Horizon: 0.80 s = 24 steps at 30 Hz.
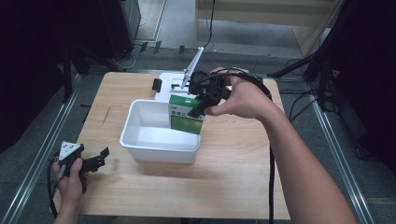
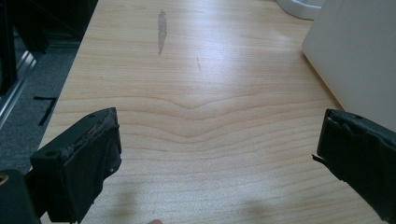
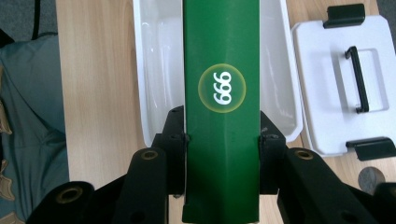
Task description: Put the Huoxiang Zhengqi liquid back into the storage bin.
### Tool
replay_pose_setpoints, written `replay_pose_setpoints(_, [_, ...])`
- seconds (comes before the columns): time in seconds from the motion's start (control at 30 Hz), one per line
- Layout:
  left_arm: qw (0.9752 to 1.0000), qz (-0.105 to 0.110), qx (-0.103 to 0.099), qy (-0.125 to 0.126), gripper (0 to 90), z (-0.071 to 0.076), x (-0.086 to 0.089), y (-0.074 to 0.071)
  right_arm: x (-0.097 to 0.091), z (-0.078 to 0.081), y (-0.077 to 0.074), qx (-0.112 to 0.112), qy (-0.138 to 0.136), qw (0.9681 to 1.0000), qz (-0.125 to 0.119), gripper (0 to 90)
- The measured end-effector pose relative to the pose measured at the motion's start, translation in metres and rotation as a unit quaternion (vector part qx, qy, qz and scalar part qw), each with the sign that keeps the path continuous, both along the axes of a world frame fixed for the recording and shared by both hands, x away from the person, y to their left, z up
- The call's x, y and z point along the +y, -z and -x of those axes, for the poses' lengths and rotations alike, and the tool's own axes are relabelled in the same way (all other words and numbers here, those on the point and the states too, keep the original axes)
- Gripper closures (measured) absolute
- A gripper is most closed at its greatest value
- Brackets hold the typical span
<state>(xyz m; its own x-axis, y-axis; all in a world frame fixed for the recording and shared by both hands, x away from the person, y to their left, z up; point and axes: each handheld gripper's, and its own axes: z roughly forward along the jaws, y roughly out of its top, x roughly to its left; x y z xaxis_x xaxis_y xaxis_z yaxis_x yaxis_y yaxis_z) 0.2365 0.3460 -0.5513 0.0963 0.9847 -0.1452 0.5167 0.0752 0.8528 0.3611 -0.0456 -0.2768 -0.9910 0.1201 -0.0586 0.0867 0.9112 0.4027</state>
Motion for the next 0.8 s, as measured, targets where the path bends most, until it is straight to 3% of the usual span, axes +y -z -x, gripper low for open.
replay_pose_setpoints(0.8, [1.0, 0.0, 0.0, 0.0, 0.3, 0.0, 0.0, 0.0, 0.012, -0.009, 0.016, 0.009, -0.028, 0.9996, 0.006, 65.0])
